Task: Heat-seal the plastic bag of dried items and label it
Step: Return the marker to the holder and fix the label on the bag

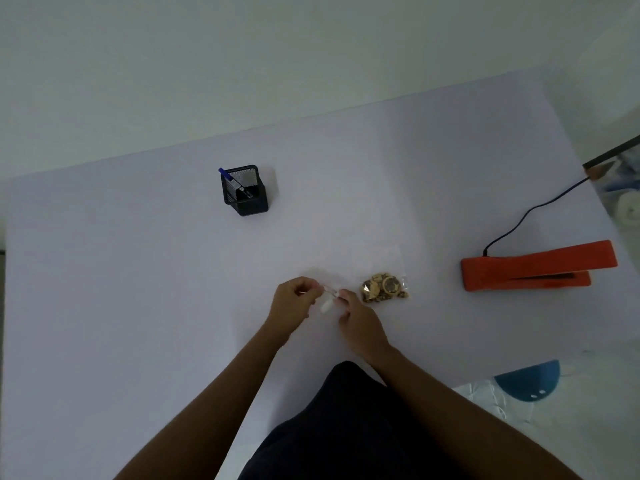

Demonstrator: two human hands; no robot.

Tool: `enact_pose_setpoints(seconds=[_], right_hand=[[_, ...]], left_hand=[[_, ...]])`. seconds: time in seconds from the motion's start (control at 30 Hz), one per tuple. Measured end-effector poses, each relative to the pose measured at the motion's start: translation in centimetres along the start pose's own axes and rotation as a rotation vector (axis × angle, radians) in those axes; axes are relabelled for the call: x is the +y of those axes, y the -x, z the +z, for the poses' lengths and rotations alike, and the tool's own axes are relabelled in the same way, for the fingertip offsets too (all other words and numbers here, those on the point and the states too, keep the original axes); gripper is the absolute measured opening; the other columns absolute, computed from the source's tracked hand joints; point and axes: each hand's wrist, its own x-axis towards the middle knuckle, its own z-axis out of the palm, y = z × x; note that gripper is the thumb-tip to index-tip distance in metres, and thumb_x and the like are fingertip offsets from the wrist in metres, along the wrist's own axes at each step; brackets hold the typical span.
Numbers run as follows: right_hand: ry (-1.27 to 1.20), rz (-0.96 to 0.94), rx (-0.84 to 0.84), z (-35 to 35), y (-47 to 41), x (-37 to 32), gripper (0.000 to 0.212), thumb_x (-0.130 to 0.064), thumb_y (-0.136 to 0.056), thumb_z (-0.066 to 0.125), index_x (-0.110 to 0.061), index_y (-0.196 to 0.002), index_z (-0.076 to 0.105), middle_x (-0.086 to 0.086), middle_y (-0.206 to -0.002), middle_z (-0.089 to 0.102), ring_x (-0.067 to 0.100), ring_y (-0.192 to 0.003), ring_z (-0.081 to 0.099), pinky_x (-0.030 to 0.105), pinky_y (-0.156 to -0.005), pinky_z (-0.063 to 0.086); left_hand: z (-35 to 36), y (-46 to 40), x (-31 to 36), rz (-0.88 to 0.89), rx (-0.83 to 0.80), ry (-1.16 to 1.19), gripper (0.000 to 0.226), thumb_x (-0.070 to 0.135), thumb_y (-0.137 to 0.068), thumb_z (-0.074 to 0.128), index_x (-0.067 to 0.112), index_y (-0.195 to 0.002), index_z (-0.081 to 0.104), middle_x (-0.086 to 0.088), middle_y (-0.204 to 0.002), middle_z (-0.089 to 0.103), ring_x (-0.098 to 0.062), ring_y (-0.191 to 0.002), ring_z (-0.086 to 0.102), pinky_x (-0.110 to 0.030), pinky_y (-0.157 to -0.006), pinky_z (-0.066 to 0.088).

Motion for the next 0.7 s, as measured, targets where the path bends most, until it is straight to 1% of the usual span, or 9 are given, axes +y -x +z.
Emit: enact_pose_setpoints(seconds=[0.07,0.13,0.2,0.27,0.33,0.43,0.5,0.57,0.7], right_hand=[[-0.025,0.0,-0.005,-0.5,-0.2,0.0,0.051,-0.004,-0.091,0.053,-0.017,-0.141,0.051,0.0,-0.132,0.066,0.018,-0.118,0.062,0.034,-0.102,0.051],[-0.188,0.021,-0.013,-1.4,-0.3,-0.2,0.045,0.002,-0.089,0.054,-0.014,-0.131,0.058,0.001,-0.122,0.07,0.014,-0.111,0.065,0.032,-0.099,0.053],[-0.341,0.025,0.004,-2.8,-0.2,-0.7,0.033,0.007,-0.092,0.05,-0.01,-0.117,0.064,0.006,-0.108,0.073,0.015,-0.093,0.069,0.027,-0.079,0.057],[-0.433,0.014,0.063,-4.4,-0.1,-1.2,0.024,0.005,-0.098,0.049,-0.007,-0.109,0.067,0.008,-0.098,0.073,0.012,-0.073,0.066,0.02,-0.061,0.05],[-0.504,0.014,0.116,-6.1,0.1,-1.9,0.018,-0.009,-0.101,0.053,-0.01,-0.106,0.07,0.008,-0.093,0.074,0.012,-0.067,0.063,0.02,-0.054,0.049],[-0.566,0.03,0.132,-8.3,-0.3,-2.5,0.017,-0.024,-0.099,0.061,-0.013,-0.102,0.073,0.008,-0.087,0.075,0.012,-0.067,0.063,0.022,-0.055,0.051],[-0.527,0.013,0.136,-9.3,-0.9,-2.3,0.017,-0.029,-0.096,0.066,-0.014,-0.101,0.075,0.003,-0.084,0.076,0.012,-0.07,0.068,0.022,-0.061,0.055],[-0.488,0.01,0.155,-10.2,-1.7,-1.8,0.017,-0.029,-0.093,0.07,-0.014,-0.098,0.076,0.003,-0.083,0.076,0.017,-0.075,0.072,0.026,-0.067,0.059],[-0.419,0.028,0.162,-11.8,-3.5,-0.3,0.012,-0.021,-0.091,0.072,-0.01,-0.087,0.076,0.007,-0.076,0.075,0.014,-0.067,0.069,0.024,-0.062,0.057]], left_hand=[[-0.7,0.8,1.2,-0.134,-0.008,0.241,0.012,0.016,-0.091,0.064,0.009,-0.093,0.074,-0.007,-0.092,0.073,-0.017,-0.077,0.062,-0.029,-0.061,0.05],[-0.8,1.2,2.0,-0.187,-0.007,0.348,0.015,0.016,-0.092,0.063,0.008,-0.095,0.075,-0.007,-0.093,0.072,-0.019,-0.078,0.06,-0.03,-0.06,0.048],[-0.2,1.3,2.5,-0.207,0.004,0.393,0.015,0.016,-0.092,0.063,0.009,-0.098,0.075,-0.009,-0.097,0.072,-0.02,-0.079,0.059,-0.029,-0.06,0.047],[0.9,1.5,3.1,-0.213,0.009,0.419,0.015,0.017,-0.092,0.063,0.011,-0.1,0.074,-0.01,-0.099,0.071,-0.02,-0.079,0.059,-0.028,-0.059,0.048],[2.2,1.5,3.7,-0.223,0.014,0.457,0.015,0.019,-0.093,0.063,0.013,-0.1,0.074,-0.009,-0.097,0.069,-0.02,-0.08,0.058,-0.028,-0.06,0.048],[4.4,1.1,4.4,-0.242,0.028,0.478,0.013,0.023,-0.092,0.065,0.015,-0.098,0.074,-0.008,-0.097,0.069,-0.02,-0.081,0.059,-0.03,-0.063,0.048],[5.8,0.7,4.7,-0.262,0.033,0.491,0.013,0.023,-0.091,0.067,0.015,-0.098,0.074,-0.008,-0.098,0.07,-0.02,-0.081,0.06,-0.031,-0.063,0.048],[7.1,0.2,4.9,-0.273,0.036,0.493,0.012,0.022,-0.09,0.068,0.015,-0.097,0.074,-0.008,-0.098,0.071,-0.019,-0.08,0.061,-0.031,-0.062,0.048],[9.4,-1.0,5.2,-0.261,0.053,0.413,0.011,0.021,-0.09,0.067,0.013,-0.093,0.075,-0.007,-0.092,0.073,-0.018,-0.074,0.063,-0.031,-0.059,0.047]])
